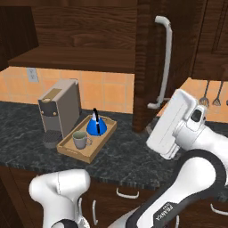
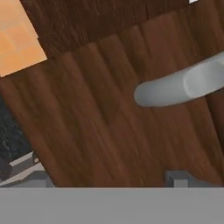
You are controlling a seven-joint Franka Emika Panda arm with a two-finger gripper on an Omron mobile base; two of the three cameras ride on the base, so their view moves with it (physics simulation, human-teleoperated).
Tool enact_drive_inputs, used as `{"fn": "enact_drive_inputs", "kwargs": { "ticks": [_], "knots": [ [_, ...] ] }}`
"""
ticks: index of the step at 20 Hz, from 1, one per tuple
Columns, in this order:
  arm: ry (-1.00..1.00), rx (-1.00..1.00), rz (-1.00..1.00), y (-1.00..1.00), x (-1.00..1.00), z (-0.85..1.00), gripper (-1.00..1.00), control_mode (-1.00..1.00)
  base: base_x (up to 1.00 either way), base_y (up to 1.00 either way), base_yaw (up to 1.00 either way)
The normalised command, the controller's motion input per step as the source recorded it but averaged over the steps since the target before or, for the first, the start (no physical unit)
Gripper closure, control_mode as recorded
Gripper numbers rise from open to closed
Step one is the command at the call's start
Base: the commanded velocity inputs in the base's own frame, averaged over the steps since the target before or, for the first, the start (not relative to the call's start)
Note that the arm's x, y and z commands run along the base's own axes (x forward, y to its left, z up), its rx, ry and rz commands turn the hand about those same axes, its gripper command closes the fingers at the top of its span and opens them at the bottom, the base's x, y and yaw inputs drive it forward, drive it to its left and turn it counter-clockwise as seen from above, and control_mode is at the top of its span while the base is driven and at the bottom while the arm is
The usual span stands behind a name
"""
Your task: Pick the kettle from the counter and place it on the tray. Then pick the mug from the cabinet and place it on the tray. Then close the cabinet doors.
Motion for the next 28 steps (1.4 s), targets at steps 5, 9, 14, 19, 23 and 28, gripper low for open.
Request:
{"fn": "enact_drive_inputs", "kwargs": {
  "ticks": [5,9,14,19,23,28],
  "knots": [
    [0.0,-0.15,-0.03,0.9,0.64,0.11,-1.0,-1.0,0.0,0.0,0.0],
    [0.0,-0.16,-0.08,0.81,0.76,0.21,-1.0,-1.0,0.0,0.0,0.0],
    [0.01,-0.16,-0.1,0.73,0.81,0.21,-1.0,-1.0,0.0,0.0,0.0],
    [0.02,-0.16,-0.11,0.65,0.85,0.2,-1.0,-1.0,0.0,0.0,0.0],
    [0.0,-0.15,-0.14,0.55,0.9,0.16,-1.0,-1.0,0.0,0.0,0.0],
    [0.0,-0.14,-0.17,0.45,0.85,0.07,-1.0,-1.0,0.0,0.0,0.0]
  ]
}}
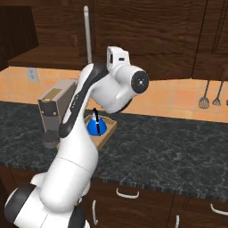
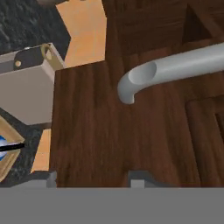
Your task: Pick the kettle from the counter and place it on the tray. Then pick the mug from the cabinet and place it on the tray. Then close the cabinet doors.
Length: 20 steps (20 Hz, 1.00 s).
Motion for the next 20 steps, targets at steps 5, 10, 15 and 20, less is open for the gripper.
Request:
{"fn": "enact_drive_inputs", "kwargs": {
  "ticks": [5,10,15,20],
  "knots": [
    [0.0,-0.14,-0.2,0.38,0.91,0.0,-1.0,-1.0,0.0,0.0,0.0],
    [0.0,-0.12,-0.23,0.23,1.0,0.0,-1.0,-1.0,0.0,0.0,0.0],
    [0.01,-0.07,-0.22,0.05,1.0,0.0,-1.0,-1.0,0.0,0.0,0.0],
    [0.12,0.0,-0.14,-0.1,0.49,-0.04,-1.0,-1.0,0.0,0.0,0.0]
  ]
}}
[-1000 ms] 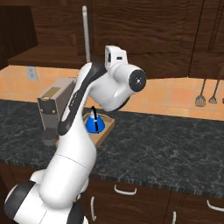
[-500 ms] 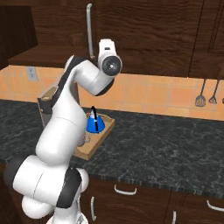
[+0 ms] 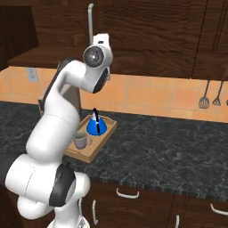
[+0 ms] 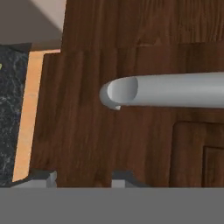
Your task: Pick the kettle from the counter and place it on the tray. Then pick the mug from the cabinet and place it on the tray. Then close the cabinet doors.
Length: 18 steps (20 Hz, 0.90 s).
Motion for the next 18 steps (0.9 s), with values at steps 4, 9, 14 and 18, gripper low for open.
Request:
{"fn": "enact_drive_inputs", "kwargs": {
  "ticks": [4,9,14,18],
  "knots": [
    [0.27,0.0,-0.21,-0.44,0.25,0.0,-1.0,-1.0,0.0,0.0,0.0],
    [0.22,0.05,-0.27,-0.8,-0.13,-0.05,-1.0,-1.0,0.0,0.0,0.0],
    [0.16,0.12,-0.32,-0.8,-0.44,-0.23,-1.0,-1.0,0.0,0.0,0.0],
    [0.16,0.09,-0.3,-0.64,-0.5,-0.55,-1.0,-1.0,0.0,0.0,0.0]
  ]
}}
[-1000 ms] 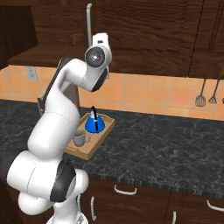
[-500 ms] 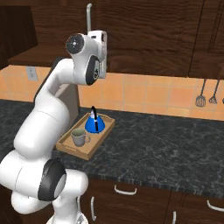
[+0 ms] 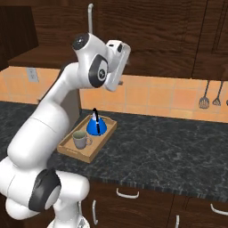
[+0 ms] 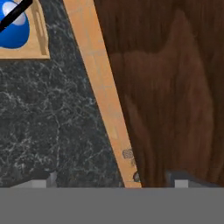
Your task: Pick the kettle from the counter and place it on the tray. Then pick the mug from the cabinet and place it on the tray. Then close the cabinet doors.
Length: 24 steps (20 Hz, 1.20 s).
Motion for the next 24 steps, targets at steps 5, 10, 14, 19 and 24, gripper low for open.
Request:
{"fn": "enact_drive_inputs", "kwargs": {
  "ticks": [5,10,14,19,24],
  "knots": [
    [0.04,0.02,-0.22,-0.12,-0.83,-0.7,-1.0,-1.0,0.0,0.0,0.0],
    [-0.03,0.01,-0.12,0.0,-0.98,-0.49,-1.0,-1.0,0.0,0.0,0.0],
    [-0.1,0.08,-0.01,0.0,-0.94,0.0,-1.0,-1.0,0.0,0.0,0.0],
    [0.03,0.02,-0.01,0.01,-0.3,-0.1,-1.0,-1.0,0.0,0.0,0.0],
    [-0.01,0.05,0.0,0.0,-0.25,0.0,-1.0,-1.0,0.0,0.0,0.0]
  ]
}}
